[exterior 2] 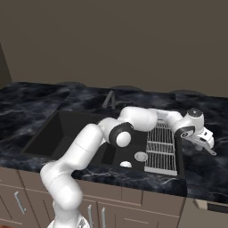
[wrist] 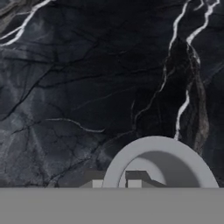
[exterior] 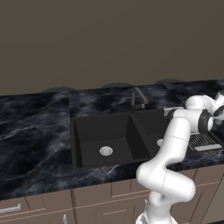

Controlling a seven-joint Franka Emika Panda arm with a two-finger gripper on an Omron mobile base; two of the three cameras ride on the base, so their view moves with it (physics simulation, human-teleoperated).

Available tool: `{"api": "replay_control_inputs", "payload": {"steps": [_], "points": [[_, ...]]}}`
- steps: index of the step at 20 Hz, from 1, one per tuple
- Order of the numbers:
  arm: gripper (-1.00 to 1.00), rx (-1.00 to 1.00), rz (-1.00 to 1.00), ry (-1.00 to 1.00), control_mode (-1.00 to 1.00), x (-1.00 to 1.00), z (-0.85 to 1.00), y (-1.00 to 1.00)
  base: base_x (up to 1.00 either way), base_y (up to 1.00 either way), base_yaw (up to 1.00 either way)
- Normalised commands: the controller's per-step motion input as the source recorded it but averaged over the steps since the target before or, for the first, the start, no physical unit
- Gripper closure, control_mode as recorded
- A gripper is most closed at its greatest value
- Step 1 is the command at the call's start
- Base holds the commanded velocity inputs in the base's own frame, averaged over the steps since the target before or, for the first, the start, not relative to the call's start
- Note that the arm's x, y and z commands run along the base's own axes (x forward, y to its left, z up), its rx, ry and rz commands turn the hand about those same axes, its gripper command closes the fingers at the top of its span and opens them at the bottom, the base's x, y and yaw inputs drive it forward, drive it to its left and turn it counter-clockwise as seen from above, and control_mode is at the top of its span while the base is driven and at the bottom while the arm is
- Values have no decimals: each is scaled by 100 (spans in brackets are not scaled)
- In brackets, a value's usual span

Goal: Move any existing items from the left basin to the right basin for drying. Then move the measuring cup from the counter to the left basin of the sink for washing.

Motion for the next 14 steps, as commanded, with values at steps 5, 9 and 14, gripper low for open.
{"api": "replay_control_inputs", "payload": {"steps": [5,9,14], "points": [[100,0,0,-3,-100,-7,38,14,0,0,0],[100,0,0,-2,-100,-4,53,23,0,0,0],[100,0,0,0,-100,-4,54,29,0,0,0]]}}
